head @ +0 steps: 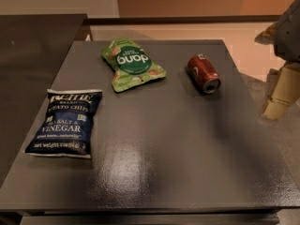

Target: Place coke can upright

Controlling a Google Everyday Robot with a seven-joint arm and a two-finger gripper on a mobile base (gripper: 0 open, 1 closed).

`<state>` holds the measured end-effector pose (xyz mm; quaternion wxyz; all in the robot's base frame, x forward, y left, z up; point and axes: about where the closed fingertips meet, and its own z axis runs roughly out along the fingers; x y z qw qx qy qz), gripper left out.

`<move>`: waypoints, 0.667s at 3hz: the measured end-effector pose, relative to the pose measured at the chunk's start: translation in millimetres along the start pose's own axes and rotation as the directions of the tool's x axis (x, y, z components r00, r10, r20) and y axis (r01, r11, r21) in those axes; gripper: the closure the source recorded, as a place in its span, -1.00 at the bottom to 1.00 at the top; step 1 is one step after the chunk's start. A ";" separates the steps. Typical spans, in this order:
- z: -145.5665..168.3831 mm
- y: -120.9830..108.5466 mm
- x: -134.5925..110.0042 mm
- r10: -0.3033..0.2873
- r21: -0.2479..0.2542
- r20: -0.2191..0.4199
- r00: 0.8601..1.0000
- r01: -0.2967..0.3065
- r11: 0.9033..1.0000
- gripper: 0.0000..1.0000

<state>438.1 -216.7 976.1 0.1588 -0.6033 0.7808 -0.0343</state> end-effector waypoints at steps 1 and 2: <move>0.0 0.0 0.0 0.000 0.000 0.000 1.000 0.000 1.000 -1.00; 9.1 -7.2 -7.3 -0.037 -0.007 0.017 0.999 0.037 0.999 -1.00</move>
Offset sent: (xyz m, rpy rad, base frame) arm 0.0274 0.0143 -0.0189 0.0153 0.0154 0.1065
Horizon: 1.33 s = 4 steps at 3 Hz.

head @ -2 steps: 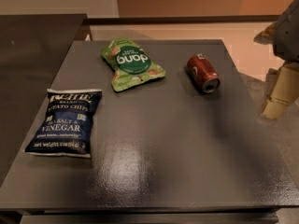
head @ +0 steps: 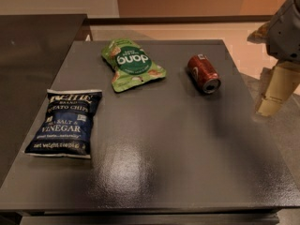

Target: Place coke can upright

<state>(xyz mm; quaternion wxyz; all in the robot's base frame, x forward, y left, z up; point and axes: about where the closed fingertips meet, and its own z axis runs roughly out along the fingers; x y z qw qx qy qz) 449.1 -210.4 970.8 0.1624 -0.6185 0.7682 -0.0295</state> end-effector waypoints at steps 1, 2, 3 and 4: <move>18.1 -17.2 -10.3 -0.064 -0.015 0.032 0.997 0.065 0.998 -1.00; 35.8 -40.5 -22.4 -0.167 -0.013 0.063 0.984 0.168 0.986 -1.00; 45.5 -64.1 -34.7 -0.300 0.014 0.099 0.949 0.300 0.954 -1.00; 52.8 -81.0 -43.9 -0.417 0.045 0.100 0.903 0.415 0.909 -1.00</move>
Offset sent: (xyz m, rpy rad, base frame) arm 0.0870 0.0258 -0.0290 0.0050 -0.0469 0.3289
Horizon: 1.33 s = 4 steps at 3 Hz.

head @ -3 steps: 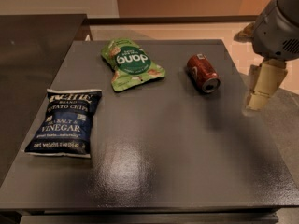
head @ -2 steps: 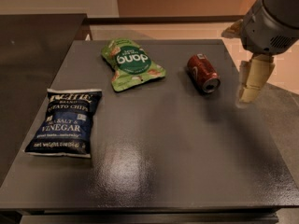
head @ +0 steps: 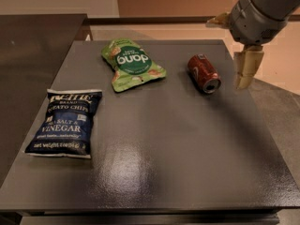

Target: Place coke can upright

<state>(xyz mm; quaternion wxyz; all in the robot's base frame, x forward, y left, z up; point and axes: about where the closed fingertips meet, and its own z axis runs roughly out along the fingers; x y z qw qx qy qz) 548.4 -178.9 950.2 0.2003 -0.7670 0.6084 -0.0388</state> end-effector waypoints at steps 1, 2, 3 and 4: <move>7.9 -22.1 6.5 -0.157 -0.001 -0.014 0.987 0.157 0.988 -1.00; 12.7 -38.6 13.2 -0.345 -0.018 -0.037 0.938 0.345 0.938 -1.00; 18.1 -48.2 22.2 -0.507 -0.036 -0.088 0.858 0.506 0.862 -1.00; 28.1 -54.3 40.2 -0.624 -0.059 -0.136 0.769 0.623 0.780 -1.00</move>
Offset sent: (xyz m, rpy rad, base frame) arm 0.0617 -0.0086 0.0029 -0.2765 -0.1516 0.5847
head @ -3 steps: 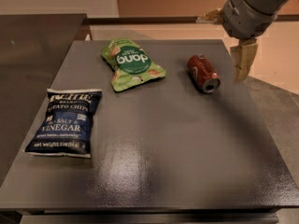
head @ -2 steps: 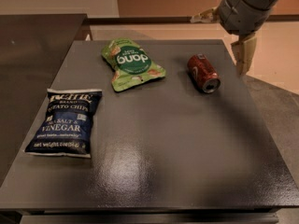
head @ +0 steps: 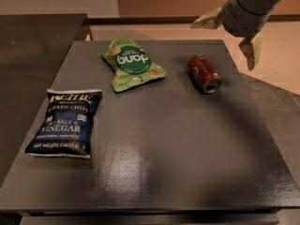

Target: Place coke can upright

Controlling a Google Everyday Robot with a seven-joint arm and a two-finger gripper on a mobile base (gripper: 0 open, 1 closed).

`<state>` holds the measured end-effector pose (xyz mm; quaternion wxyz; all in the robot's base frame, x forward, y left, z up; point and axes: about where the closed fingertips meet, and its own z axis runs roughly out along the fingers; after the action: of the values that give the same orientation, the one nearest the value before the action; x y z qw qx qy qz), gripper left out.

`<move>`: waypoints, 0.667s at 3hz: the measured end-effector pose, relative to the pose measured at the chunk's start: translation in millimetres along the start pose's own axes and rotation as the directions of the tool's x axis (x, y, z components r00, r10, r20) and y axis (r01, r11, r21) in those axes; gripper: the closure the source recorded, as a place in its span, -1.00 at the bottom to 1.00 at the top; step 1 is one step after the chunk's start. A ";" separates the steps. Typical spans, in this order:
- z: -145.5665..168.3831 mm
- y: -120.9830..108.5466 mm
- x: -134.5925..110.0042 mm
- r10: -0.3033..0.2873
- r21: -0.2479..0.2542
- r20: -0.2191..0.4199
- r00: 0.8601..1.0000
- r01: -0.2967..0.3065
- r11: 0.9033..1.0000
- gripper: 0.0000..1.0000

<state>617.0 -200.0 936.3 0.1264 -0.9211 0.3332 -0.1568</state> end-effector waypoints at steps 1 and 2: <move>14.1 8.8 14.5 -0.084 -0.026 -0.030 0.996 0.083 0.996 -1.00; 28.0 16.7 14.0 -0.144 -0.062 -0.001 0.990 0.144 0.988 -1.00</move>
Offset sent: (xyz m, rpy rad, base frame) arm 0.0068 -0.0253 -0.0435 -0.1447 0.0682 0.1838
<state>628.0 -218.0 907.8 0.0856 -0.9457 0.2709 -0.1577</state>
